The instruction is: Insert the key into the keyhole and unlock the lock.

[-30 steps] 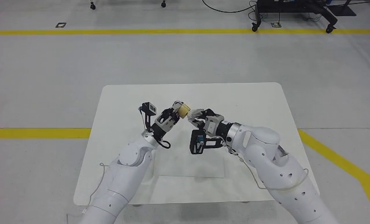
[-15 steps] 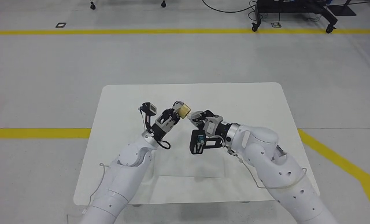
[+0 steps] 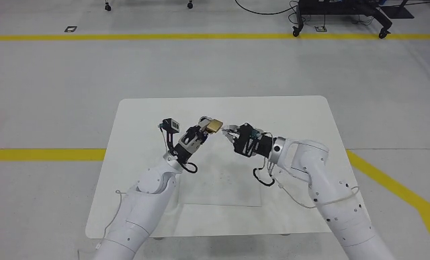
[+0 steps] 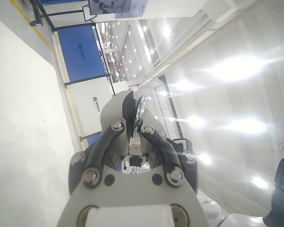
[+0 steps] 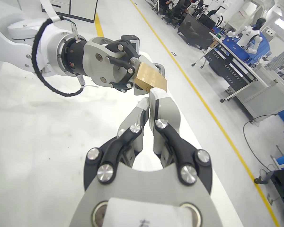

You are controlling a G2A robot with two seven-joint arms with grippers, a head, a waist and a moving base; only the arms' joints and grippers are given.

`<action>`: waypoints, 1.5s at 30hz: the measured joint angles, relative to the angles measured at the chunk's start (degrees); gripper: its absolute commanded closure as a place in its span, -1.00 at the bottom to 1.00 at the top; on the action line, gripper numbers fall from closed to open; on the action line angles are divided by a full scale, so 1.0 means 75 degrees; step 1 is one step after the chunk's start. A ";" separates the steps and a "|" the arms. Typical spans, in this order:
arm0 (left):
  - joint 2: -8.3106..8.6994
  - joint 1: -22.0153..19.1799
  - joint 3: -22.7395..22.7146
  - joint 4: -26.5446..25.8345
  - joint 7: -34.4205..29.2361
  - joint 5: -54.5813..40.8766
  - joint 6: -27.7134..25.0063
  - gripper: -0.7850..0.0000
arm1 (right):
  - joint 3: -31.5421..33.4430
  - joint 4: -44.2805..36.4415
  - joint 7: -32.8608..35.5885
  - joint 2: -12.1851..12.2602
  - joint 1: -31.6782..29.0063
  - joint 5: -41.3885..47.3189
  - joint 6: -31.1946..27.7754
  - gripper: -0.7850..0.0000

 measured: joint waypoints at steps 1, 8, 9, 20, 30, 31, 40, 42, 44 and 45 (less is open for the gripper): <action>-0.0003 -0.0009 0.0006 0.0017 0.0019 0.0048 -0.0018 1.00 | 0.0020 0.0006 0.0014 -0.0001 0.0009 0.0100 -0.0047 1.00; -0.0015 -0.0035 0.0089 0.0083 0.0376 0.0812 -0.0343 1.00 | 0.0281 0.0163 -0.0314 -0.0003 -0.0067 0.1009 -0.0185 1.00; -0.0020 -0.0025 0.0121 0.0072 0.0444 0.0956 -0.0396 1.00 | 0.0325 0.0223 -0.0369 -0.0005 -0.0073 0.1167 -0.0186 1.00; -0.0050 -0.0010 0.0215 0.0038 0.0541 0.1252 -0.0304 1.00 | 0.0690 0.0512 0.0149 0.0018 -0.0139 0.1966 0.0040 -1.00; 0.0157 -0.0304 -0.0181 0.0196 0.0156 0.2243 0.0340 1.00 | 0.1702 -0.1323 -0.0726 0.0285 -0.1045 -0.0392 0.0855 -1.00; 0.0210 -0.0366 -0.0150 0.0152 0.0001 0.2791 0.0622 1.00 | 0.1733 -0.1391 -0.0731 0.0293 -0.1084 -0.0540 0.0864 -1.00; 0.0499 -0.0238 0.0464 -0.0617 -0.1744 0.5983 0.2725 1.00 | 0.1720 -0.1346 -0.0720 0.0290 -0.1058 -0.0436 0.0857 -1.00; 0.0506 -0.0160 0.0660 -0.0736 -0.1461 0.6673 0.3045 1.00 | 0.1720 -0.1346 -0.0720 0.0290 -0.1058 -0.0436 0.0857 -1.00; 0.0486 -0.0082 0.0836 -0.0805 -0.1078 0.7188 0.3322 0.99 | 0.1720 -0.1346 -0.0720 0.0290 -0.1058 -0.0436 0.0857 -1.00; 0.0475 -0.0074 0.0886 -0.0813 -0.1010 0.7257 0.3383 0.52 | 0.1720 -0.1346 -0.0720 0.0290 -0.1058 -0.0436 0.0857 -1.00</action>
